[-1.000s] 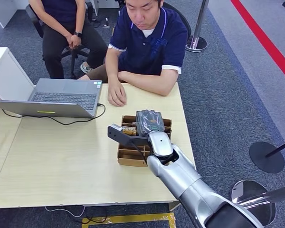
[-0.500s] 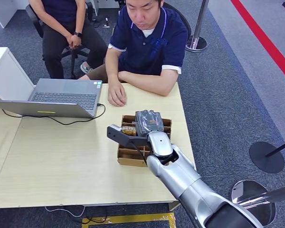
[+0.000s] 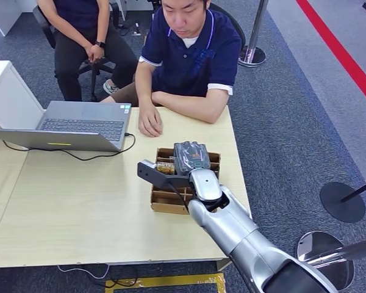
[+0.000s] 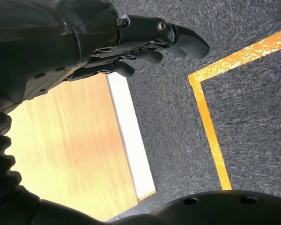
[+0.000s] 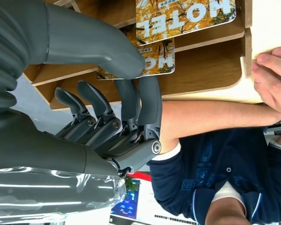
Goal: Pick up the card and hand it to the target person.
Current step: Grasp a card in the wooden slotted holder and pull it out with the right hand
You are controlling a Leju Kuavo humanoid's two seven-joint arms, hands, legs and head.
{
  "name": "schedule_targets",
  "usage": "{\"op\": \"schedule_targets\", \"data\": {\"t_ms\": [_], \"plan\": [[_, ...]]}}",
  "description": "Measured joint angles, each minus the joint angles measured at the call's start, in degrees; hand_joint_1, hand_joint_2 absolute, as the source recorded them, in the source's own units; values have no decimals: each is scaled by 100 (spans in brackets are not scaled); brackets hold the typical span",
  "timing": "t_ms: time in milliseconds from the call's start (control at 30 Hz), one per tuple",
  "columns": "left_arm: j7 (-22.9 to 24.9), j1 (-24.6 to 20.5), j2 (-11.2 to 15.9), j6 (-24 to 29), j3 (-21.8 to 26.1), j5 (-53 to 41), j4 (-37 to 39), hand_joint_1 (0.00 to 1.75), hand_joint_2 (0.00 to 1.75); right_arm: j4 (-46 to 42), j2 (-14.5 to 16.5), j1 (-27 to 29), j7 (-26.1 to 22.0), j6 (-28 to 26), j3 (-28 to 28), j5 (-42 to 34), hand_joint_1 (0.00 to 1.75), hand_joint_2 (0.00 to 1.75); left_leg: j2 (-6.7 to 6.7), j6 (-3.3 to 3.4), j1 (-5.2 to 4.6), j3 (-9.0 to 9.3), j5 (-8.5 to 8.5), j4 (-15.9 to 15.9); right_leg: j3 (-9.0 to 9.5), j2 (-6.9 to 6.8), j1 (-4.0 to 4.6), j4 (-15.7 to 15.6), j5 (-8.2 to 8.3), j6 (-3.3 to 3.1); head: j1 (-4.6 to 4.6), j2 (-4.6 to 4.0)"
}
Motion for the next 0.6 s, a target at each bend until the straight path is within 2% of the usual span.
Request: {"op": "schedule_targets", "data": {"t_ms": [600], "plan": [[46, 1, 7, -9, 2, 108, 0, 0, 175, -309, -29, -200, -90, 37, -31, -131, 157, 175, 0, 0, 0, -1, 0, 0, 0, 0, 0, 0, 0, 0, 0, 0]]}}
